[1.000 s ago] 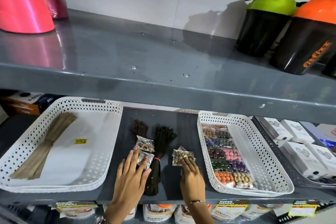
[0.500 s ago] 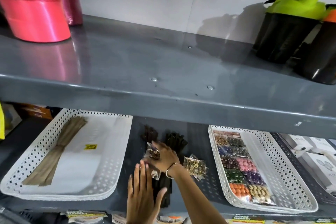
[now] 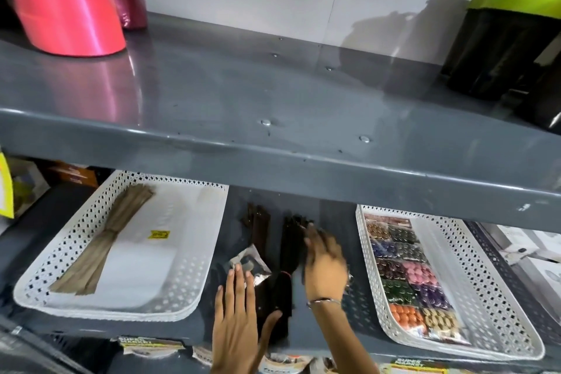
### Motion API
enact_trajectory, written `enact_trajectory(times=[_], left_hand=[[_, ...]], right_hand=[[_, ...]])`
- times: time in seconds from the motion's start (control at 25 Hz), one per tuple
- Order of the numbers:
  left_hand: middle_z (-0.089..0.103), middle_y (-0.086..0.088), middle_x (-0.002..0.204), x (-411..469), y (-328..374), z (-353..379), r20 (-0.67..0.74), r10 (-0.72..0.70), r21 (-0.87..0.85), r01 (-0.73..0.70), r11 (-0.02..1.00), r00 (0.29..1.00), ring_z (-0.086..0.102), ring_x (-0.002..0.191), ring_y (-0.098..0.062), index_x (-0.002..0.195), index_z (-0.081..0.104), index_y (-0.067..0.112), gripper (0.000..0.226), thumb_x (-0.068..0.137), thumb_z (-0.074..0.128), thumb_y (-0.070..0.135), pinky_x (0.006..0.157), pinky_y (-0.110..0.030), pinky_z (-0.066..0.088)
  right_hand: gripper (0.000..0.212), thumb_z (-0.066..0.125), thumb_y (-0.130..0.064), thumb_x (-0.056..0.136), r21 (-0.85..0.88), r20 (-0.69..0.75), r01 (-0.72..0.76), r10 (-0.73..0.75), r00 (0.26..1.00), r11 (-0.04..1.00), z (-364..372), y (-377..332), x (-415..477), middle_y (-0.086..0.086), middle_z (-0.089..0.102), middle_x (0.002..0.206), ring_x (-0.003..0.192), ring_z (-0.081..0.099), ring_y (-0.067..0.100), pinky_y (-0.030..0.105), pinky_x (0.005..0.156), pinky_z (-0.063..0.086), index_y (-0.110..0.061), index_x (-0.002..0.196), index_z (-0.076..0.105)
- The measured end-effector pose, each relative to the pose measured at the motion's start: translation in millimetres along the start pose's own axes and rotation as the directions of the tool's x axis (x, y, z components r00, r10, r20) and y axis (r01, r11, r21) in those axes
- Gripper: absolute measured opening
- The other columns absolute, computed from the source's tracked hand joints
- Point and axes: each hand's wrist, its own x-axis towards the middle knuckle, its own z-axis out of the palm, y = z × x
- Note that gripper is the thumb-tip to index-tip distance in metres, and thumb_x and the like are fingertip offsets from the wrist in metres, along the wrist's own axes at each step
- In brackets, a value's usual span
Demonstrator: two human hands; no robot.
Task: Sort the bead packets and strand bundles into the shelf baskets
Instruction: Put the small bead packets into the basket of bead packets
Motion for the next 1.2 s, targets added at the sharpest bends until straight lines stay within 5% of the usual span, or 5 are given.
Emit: enact_trajectory(times=[0.28,0.44,0.6,0.92,1.2], left_hand=[[0.015,-0.015,0.152,-1,0,-2,-0.003,0.012,0.004,-0.012,1.000,1.000,0.015,0.140,-0.027,0.143,0.021,0.002,0.082,0.090,0.018,0.065,0.110,-0.043,0.013],[0.024,-0.016,0.151,1,0,-5,0.004,-0.002,-0.041,0.003,0.999,1.000,0.011,0.141,-0.022,0.143,0.021,0.003,0.080,0.091,0.017,0.063,0.110,-0.039,0.011],[0.021,-0.015,0.150,1,-1,-5,0.049,-0.001,-0.048,0.003,0.999,0.999,0.030,0.133,-0.031,0.139,0.027,0.000,0.078,0.092,0.012,0.060,0.109,-0.040,0.014],[0.026,-0.017,0.150,10,9,-14,0.044,0.026,-0.092,-0.022,0.996,0.999,0.020,0.138,-0.029,0.141,0.030,0.005,0.076,0.092,0.016,0.062,0.105,-0.041,0.021],[0.044,-0.010,0.142,71,44,-7,0.267,0.216,0.075,-0.244,0.967,0.939,0.031,0.133,-0.029,0.113,0.065,0.027,0.067,0.094,0.008,0.055,0.094,-0.066,0.028]], right_hand=[[0.081,-0.001,-0.064,0.085,-0.246,0.236,0.021,0.038,0.971,0.969,-5,28,-25,0.010,0.061,0.127,0.120,0.054,0.029,0.045,0.102,0.037,-0.020,0.121,0.057],[0.046,0.037,-0.050,0.089,-0.030,0.362,0.060,-0.045,0.931,0.998,-7,-37,-12,0.003,0.064,0.120,0.116,0.053,0.027,0.040,0.097,0.041,-0.023,0.123,0.052],[0.037,0.058,-0.034,0.083,0.042,0.632,-0.241,0.161,0.758,0.970,18,-78,-7,0.005,0.067,0.113,0.114,0.053,0.026,0.036,0.098,0.041,-0.025,0.118,0.052],[0.028,0.066,-0.002,0.077,0.440,0.169,-0.600,0.594,0.786,0.668,-17,-8,17,0.020,0.068,0.104,0.095,0.064,0.035,0.031,0.078,0.049,-0.010,0.104,0.065],[0.049,0.040,-0.035,0.088,-0.004,0.166,-0.359,0.354,0.920,0.933,-13,41,-11,0.024,0.051,0.128,0.112,0.050,0.043,0.049,0.088,0.047,-0.007,0.127,0.049]])
